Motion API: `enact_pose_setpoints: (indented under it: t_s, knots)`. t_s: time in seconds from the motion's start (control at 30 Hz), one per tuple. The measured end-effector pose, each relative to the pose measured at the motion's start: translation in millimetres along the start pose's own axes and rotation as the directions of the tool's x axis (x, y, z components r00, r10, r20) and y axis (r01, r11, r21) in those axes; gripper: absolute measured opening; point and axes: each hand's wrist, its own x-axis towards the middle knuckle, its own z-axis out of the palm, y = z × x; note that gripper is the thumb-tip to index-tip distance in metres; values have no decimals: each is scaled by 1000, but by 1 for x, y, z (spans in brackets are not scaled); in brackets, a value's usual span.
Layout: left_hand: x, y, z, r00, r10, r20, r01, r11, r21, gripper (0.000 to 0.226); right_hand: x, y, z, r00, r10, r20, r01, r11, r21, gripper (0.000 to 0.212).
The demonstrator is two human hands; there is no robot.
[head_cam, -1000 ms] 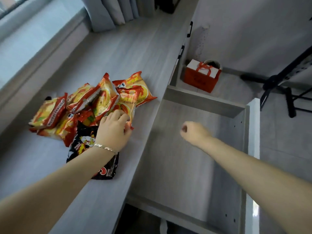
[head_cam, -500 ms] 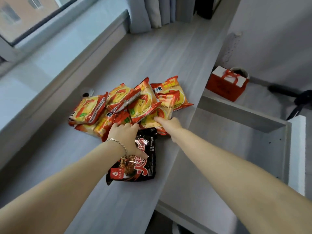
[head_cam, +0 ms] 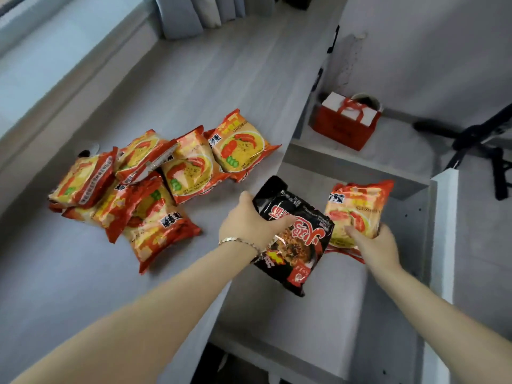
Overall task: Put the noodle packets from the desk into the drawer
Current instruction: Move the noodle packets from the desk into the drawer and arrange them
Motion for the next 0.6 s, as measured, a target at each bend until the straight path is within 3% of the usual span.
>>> enact_pose_setpoints:
  t_s: [0.13,0.33,0.5,0.6]
  knots:
    - [8,20,75,987,-154,43,159,973,-165,80,22,51,-18,986,165,-28,-165,986,-20,26]
    - [35,8,140,904,-417,94,427,885,-187,82,43,93,-17,953,299,42,-292,949,-119,51]
    - [46,1,149,904,-402,145,418,902,-109,55,46,93,-14,931,366,-9,-353,891,-286,64]
    - [46,5,139,916,-348,201,336,938,90,52,40,77,-8,926,376,-29,-360,857,-370,80]
